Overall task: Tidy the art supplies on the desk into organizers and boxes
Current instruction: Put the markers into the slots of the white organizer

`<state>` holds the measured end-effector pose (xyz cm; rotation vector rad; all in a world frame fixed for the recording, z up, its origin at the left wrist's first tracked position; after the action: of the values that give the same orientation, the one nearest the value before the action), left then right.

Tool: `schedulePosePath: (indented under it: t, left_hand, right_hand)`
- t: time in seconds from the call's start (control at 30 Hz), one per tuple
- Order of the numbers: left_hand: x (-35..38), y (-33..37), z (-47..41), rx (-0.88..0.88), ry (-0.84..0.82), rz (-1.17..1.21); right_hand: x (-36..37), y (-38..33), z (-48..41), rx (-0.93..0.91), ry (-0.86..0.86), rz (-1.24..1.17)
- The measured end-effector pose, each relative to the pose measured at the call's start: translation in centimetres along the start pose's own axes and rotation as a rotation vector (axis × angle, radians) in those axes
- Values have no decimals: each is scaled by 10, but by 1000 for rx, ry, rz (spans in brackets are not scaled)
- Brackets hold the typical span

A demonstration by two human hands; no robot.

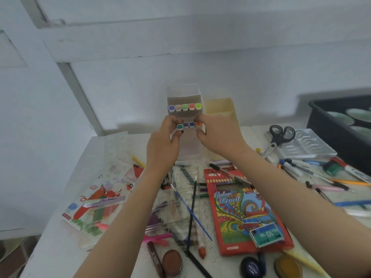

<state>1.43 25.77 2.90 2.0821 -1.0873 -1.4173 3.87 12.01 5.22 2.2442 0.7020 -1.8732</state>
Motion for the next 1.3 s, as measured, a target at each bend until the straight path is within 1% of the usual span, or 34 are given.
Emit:
schedulePosePath:
  t: [0.37, 0.53, 0.6, 0.77, 0.83, 0.93, 1.03, 1.1, 1.3]
  left_hand:
    - [9, -3, -10, -46, -17, -146]
    - [12, 3, -11, -64, -14, -346]
    - [12, 6, -8, -67, -7, -389]
    - [8, 22, 10, 18, 88, -345]
    - [6, 28, 17, 42, 148, -345]
    - [6, 38, 28, 67, 217, -294]
    - [13, 42, 42, 34, 264, -224]
    - [24, 43, 53, -25, 252, -202]
    - [55, 61, 73, -87, 177, -191]
  right_hand:
    - [1, -2, 3, 10, 3, -11]
    - [2, -1, 3, 3, 16, -14]
    - [2, -1, 3, -6, 19, -12]
    - [-3, -3, 10, -47, 30, -18]
    - [-4, -3, 22, -72, 28, -65]
    - [-7, 15, 46, -24, 10, -142]
    - [-12, 46, 75, 40, -31, -206]
    - [-16, 73, 98, 98, -86, -191]
    - [-14, 141, 171, 224, -345, -160]
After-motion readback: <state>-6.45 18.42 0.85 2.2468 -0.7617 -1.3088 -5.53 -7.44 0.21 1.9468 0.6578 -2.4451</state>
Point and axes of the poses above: each hand's wrist, its own z-axis away from the middle knuckle, its own x-axis out of the palm, y = z × x, the point moved 7 cm from there along -z, towards the middle knuckle, and after that the axes turned 14 degrees about -y, right-handed, at the moved point
